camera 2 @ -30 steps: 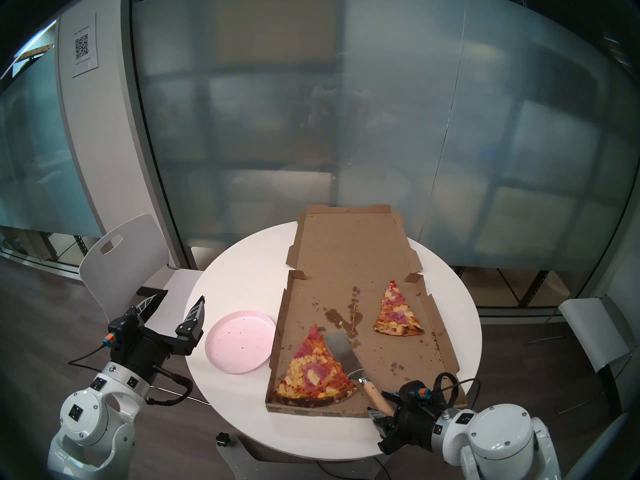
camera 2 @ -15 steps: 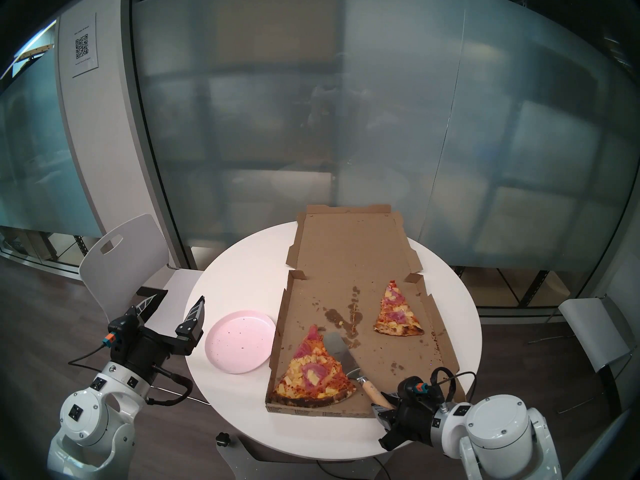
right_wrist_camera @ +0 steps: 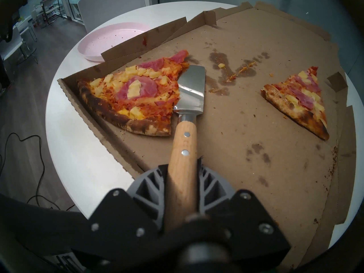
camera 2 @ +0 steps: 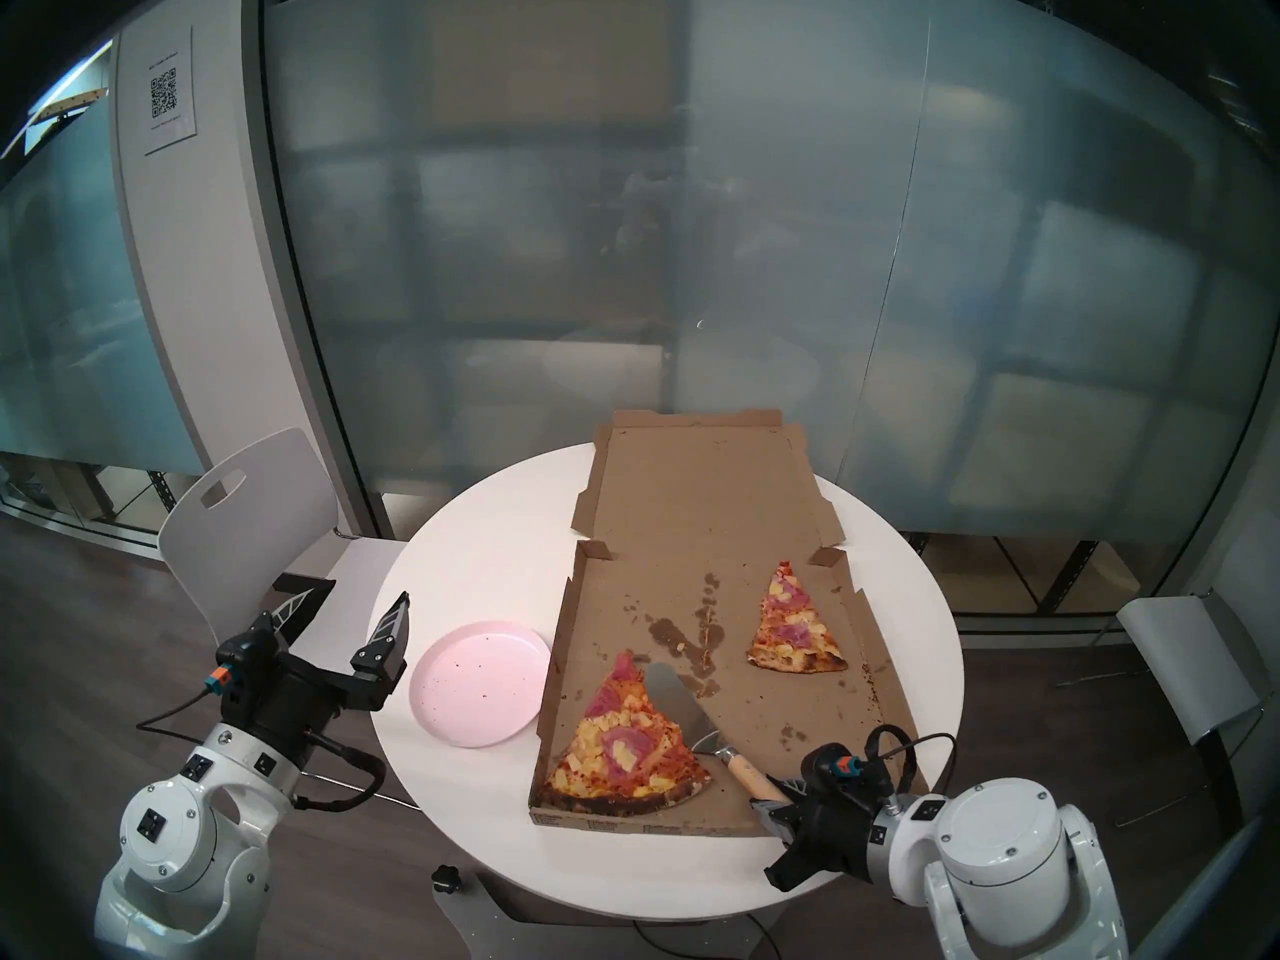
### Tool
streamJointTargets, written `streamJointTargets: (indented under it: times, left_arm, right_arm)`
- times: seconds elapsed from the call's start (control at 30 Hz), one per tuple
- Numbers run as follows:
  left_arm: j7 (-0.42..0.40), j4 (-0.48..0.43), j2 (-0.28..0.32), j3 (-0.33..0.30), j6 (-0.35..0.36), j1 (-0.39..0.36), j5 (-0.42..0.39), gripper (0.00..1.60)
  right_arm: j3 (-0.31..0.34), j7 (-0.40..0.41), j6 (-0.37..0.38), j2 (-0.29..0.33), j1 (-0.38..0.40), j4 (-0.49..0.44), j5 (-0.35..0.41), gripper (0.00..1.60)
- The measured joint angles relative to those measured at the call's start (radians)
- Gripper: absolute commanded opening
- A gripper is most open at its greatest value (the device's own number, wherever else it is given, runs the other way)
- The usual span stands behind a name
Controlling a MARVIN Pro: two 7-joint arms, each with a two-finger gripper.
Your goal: Put pizza slice onto the plate
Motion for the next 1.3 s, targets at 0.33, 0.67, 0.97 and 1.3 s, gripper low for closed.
streamJointTargets:
  times: [0.33, 0.67, 0.97, 1.3]
  left_arm:
    - [0.002, 0.0, 0.002, 0.001, 0.0, 0.0, -0.001, 1.6]
    - [0.004, 0.0, 0.004, 0.001, -0.001, 0.001, -0.002, 1.6]
    - [0.005, 0.0, 0.006, 0.002, -0.001, 0.001, -0.003, 1.6]
    - [0.007, 0.0, 0.008, 0.003, -0.002, 0.001, -0.004, 1.6]
  right_arm:
    - [0.115, 0.033, -0.053, -0.004, -0.035, -0.041, 0.039, 0.0]
    - [0.257, 0.142, -0.149, 0.005, -0.092, -0.038, 0.111, 0.0]
    - [0.332, 0.247, -0.217, 0.044, -0.111, 0.039, 0.149, 0.0]
    - [0.397, 0.342, -0.276, 0.105, -0.09, 0.122, 0.179, 0.0]
